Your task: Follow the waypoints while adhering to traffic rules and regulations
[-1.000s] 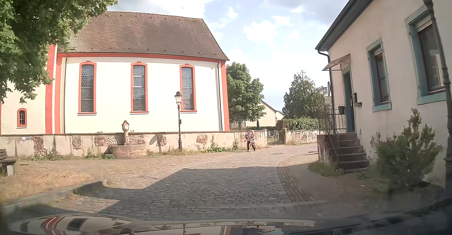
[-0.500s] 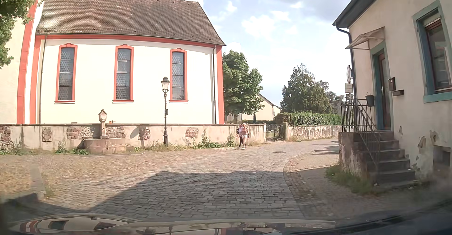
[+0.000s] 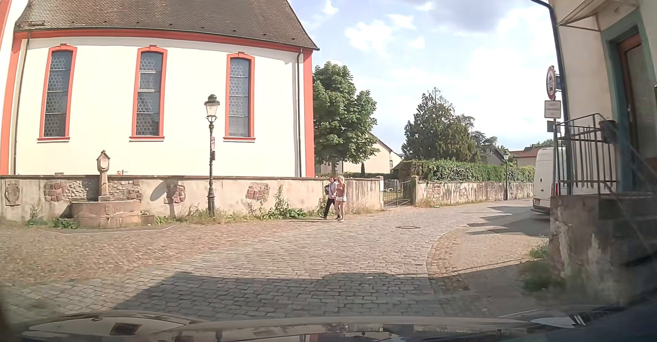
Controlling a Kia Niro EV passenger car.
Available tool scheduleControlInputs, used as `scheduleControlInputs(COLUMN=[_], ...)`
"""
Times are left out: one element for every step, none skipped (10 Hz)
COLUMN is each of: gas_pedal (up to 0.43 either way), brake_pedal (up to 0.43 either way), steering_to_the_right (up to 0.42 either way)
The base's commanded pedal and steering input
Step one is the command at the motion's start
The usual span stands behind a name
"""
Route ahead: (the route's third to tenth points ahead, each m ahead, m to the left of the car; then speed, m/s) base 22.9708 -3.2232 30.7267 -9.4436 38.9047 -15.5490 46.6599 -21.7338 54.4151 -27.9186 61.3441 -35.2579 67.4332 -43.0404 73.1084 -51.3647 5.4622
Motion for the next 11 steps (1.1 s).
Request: scheduleControlInputs(gas_pedal=[0.047,0.047,0.047,0.047,0.047,0.047,0.039,0.039,0.039,0.039,0.039], brake_pedal=[0.0,0.0,0.0,0.0,0.0,0.0,0.0,0.0,0.0,0.0,0.0], steering_to_the_right=[0.053,0.053,0.054,0.063,0.08,0.091,0.103,0.115,0.126,0.14,0.152])
